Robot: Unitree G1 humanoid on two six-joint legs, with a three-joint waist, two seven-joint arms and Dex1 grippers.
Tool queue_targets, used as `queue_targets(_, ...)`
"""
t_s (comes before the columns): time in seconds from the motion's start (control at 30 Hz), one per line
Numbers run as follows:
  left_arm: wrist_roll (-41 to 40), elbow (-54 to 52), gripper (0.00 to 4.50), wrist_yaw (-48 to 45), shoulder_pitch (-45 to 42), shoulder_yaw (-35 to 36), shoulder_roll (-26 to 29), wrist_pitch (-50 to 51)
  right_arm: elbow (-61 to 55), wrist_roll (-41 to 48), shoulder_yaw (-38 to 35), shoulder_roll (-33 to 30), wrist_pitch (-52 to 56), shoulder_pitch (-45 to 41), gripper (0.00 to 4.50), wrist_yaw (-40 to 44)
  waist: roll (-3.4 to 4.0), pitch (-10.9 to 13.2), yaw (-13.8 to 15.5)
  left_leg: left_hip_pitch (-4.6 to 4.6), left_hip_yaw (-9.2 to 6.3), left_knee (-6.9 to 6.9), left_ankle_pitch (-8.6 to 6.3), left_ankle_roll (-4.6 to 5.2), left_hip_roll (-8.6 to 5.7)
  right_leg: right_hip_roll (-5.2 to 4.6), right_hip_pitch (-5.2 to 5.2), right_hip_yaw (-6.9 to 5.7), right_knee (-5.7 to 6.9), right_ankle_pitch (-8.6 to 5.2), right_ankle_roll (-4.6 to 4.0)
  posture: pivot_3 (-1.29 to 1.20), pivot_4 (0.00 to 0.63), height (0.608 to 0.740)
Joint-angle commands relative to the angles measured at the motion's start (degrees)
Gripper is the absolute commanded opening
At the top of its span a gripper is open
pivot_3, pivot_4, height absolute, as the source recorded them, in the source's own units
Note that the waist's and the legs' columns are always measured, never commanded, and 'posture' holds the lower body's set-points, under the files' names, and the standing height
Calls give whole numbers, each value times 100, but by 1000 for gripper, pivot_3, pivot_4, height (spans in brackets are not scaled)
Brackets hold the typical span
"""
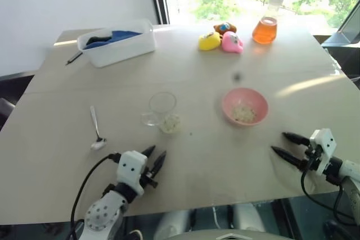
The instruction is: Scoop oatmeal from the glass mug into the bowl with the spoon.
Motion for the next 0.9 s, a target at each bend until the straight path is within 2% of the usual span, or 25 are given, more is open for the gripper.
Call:
queue_targets(0.03, 46, -37, 1938, 76, 137, 59, -33, -38, 108, -54, 64, -74, -53, -71, 3458, 118, 0, 0, -3, 0, 0, 0, 0, 0, 0, 0, 0, 0, 0, 0, 0, 0, 150, 740)
queue_targets(0.9, 100, 111, 1938, 196, -37, 191, -72, -245, 135, -56, 106, 45, -94, -225, 3458, 126, -7, 3, -5, 2, 1, 1, 1, -1, 1, 0, 0, 1, 1, 1, 0, 0, 150, 740)
